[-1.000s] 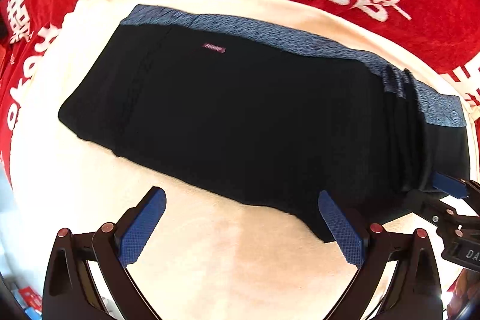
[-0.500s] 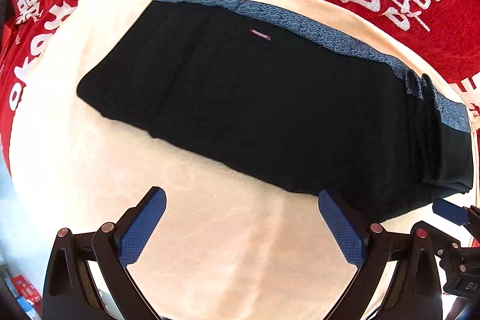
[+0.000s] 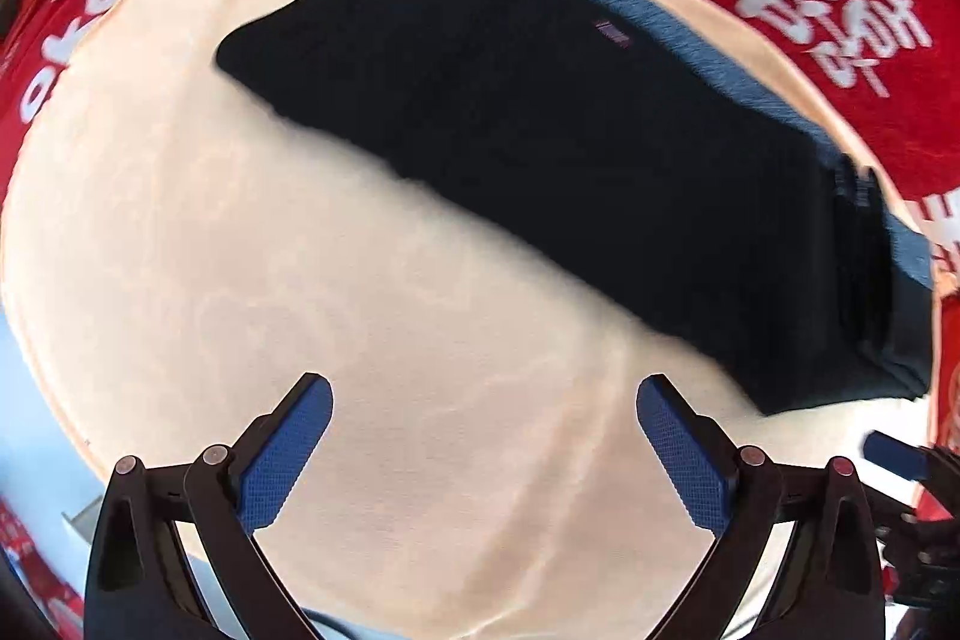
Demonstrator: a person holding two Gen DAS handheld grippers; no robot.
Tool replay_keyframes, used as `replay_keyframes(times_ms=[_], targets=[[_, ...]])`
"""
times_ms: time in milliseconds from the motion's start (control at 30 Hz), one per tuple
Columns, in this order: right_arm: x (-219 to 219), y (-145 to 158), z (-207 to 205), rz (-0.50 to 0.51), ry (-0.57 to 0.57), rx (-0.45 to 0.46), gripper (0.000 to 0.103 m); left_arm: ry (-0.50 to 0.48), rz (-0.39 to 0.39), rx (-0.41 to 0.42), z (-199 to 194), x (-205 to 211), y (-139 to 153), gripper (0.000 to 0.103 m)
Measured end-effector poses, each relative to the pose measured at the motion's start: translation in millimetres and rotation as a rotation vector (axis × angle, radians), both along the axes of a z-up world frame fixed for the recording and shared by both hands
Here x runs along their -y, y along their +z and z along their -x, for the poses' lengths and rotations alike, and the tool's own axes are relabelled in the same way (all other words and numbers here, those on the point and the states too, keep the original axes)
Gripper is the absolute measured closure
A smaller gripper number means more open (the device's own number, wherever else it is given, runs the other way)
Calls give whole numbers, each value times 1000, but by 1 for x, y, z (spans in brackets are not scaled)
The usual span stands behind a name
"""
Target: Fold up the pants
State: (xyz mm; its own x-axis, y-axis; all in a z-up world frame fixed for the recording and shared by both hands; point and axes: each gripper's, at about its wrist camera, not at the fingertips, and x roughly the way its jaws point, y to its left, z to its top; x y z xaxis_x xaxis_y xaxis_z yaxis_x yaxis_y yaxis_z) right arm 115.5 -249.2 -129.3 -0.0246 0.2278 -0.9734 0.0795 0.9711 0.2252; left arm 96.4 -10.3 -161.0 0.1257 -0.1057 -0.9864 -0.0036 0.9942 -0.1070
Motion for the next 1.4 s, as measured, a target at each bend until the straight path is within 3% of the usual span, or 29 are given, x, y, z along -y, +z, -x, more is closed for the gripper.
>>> replay_keyframes(times_ms=[167,367,533,667,800,1200,1400], targets=[[-5,-9,-13,-15,-9,-12,21,26,-38,-28,0,-14,-20,1],[-6,-33,-9,-56,-75,-79,21,-80,-154,-36,3,4,-31,1],[-13,-20,-7,-24,-17,-43,21,-134,-287,-101,0,19,-45,1],[-7,-10,-13,-13,-16,-19,20,-113,-298,-120,-6,25,-49,1],[5,-2,-20,-3,-55,0,20,-118,-262,-124,-12,23,-48,1],[13,9,-35,30,-72,60,20,2,4,-31,-43,-8,-13,1],[5,11,-48,31,-53,113,20,85,120,6,-66,-31,-11,1]])
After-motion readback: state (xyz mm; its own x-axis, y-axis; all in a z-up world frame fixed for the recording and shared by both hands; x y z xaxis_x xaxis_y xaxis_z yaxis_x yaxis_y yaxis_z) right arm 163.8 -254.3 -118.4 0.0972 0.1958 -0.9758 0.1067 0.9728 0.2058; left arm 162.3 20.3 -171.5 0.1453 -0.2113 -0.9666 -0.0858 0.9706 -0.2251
